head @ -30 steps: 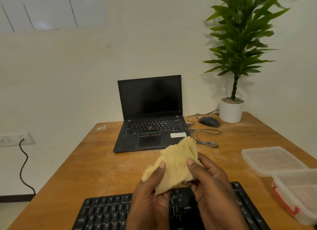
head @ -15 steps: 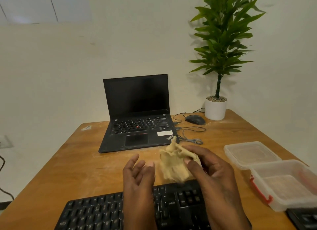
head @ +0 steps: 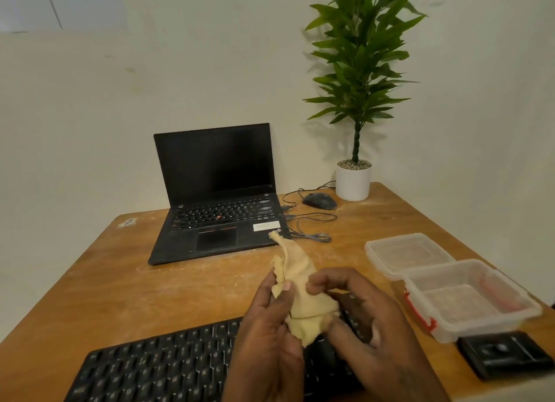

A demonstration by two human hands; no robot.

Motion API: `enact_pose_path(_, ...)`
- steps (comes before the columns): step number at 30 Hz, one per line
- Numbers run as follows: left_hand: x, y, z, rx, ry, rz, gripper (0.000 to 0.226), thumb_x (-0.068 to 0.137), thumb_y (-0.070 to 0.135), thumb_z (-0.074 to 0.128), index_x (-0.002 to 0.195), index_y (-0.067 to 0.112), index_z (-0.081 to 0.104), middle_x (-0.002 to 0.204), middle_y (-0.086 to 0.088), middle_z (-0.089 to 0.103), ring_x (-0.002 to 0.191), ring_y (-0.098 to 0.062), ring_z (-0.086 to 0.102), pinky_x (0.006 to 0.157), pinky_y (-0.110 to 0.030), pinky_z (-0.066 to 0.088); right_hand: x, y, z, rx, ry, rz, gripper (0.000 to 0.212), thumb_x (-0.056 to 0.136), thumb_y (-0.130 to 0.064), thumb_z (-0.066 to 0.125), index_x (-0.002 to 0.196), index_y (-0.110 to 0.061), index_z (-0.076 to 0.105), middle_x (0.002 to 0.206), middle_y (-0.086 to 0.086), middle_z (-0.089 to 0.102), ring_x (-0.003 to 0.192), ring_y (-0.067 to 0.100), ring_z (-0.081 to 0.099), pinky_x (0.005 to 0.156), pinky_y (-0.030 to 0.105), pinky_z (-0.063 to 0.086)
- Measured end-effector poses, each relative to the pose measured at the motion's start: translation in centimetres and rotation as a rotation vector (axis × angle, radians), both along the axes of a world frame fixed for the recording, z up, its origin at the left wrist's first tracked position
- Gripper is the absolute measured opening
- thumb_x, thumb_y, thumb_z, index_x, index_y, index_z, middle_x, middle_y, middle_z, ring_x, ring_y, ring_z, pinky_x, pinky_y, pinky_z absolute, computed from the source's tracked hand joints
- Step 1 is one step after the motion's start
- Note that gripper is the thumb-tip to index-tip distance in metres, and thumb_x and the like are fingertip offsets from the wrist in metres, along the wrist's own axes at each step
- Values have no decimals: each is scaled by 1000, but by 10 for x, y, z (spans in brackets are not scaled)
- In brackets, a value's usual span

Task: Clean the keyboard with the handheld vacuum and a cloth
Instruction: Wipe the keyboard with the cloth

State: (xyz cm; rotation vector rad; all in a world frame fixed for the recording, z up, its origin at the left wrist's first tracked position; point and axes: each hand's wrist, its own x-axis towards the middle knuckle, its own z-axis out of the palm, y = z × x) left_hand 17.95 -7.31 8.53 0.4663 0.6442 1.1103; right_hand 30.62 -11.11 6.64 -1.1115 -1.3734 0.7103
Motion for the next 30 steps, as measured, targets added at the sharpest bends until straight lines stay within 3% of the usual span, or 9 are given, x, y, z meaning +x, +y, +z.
enact_pose_path(3,12,-8,3,-30,-19,-35,39,98,5,56,136,12,64,113,-22,77,86,-31,79,66,-38,67,-2,-1,6,-47,36,-137,48,68,-46,83,113,-42,65,97,-7,65,96,15,67,86,37,58)
enact_pose_path(6,27,-16,4,-83,-47,-77,48,91,2,57,138,11,63,114,-23,77,92,-33,79,68,-39,66,2,-2,10,-133,56,-288,63,56,-68,80,113,-47,61,90,-6,60,92,18,65,84,44,58)
enact_pose_path(8,35,-20,4,-89,-59,-103,45,99,2,53,143,12,59,118,-23,76,102,-37,77,72,-43,66,7,-3,14,-131,42,-360,48,64,-59,77,107,-46,60,83,-3,60,82,19,65,78,47,58)
enact_pose_path(11,45,-23,4,-105,-85,-93,38,104,4,51,140,10,60,112,-22,77,81,-30,80,54,-39,64,16,-5,20,-96,17,-425,22,81,-29,71,98,-40,64,77,-1,61,67,15,63,68,45,58)
enact_pose_path(16,60,-26,4,-133,-116,-6,20,105,5,50,115,11,66,90,-14,81,65,-24,78,44,-32,59,39,-12,30,-153,71,-395,21,92,-13,64,90,-30,75,84,-13,71,79,4,66,67,26,53)
enact_pose_path(19,63,-24,0,-125,-114,35,20,106,4,48,111,12,65,84,-11,81,65,-23,78,46,-34,61,54,-14,32,-229,290,-368,19,94,-11,64,90,-22,79,89,-3,76,85,15,71,70,30,56)
enact_pose_path(25,64,-19,-8,-225,-140,12,18,105,3,50,114,10,63,101,-15,75,93,-32,68,48,-41,62,80,-16,31,-252,773,-285,23,96,-10,56,103,-1,76,109,18,74,99,30,69,83,44,54)
enact_pose_path(28,67,-20,-9,-255,-162,-113,42,90,12,62,129,-3,62,117,-24,74,110,-42,69,62,-54,62,84,-18,32,-227,749,-260,23,95,-9,56,103,-1,76,110,18,75,105,34,69,93,48,53)
enact_pose_path(30,68,-20,-12,-245,-172,-202,61,82,24,67,134,-6,61,122,-28,73,113,-44,70,71,-58,61,86,-19,34,-211,680,-272,23,96,-8,55,102,-5,78,109,16,75,102,31,70,86,44,56)
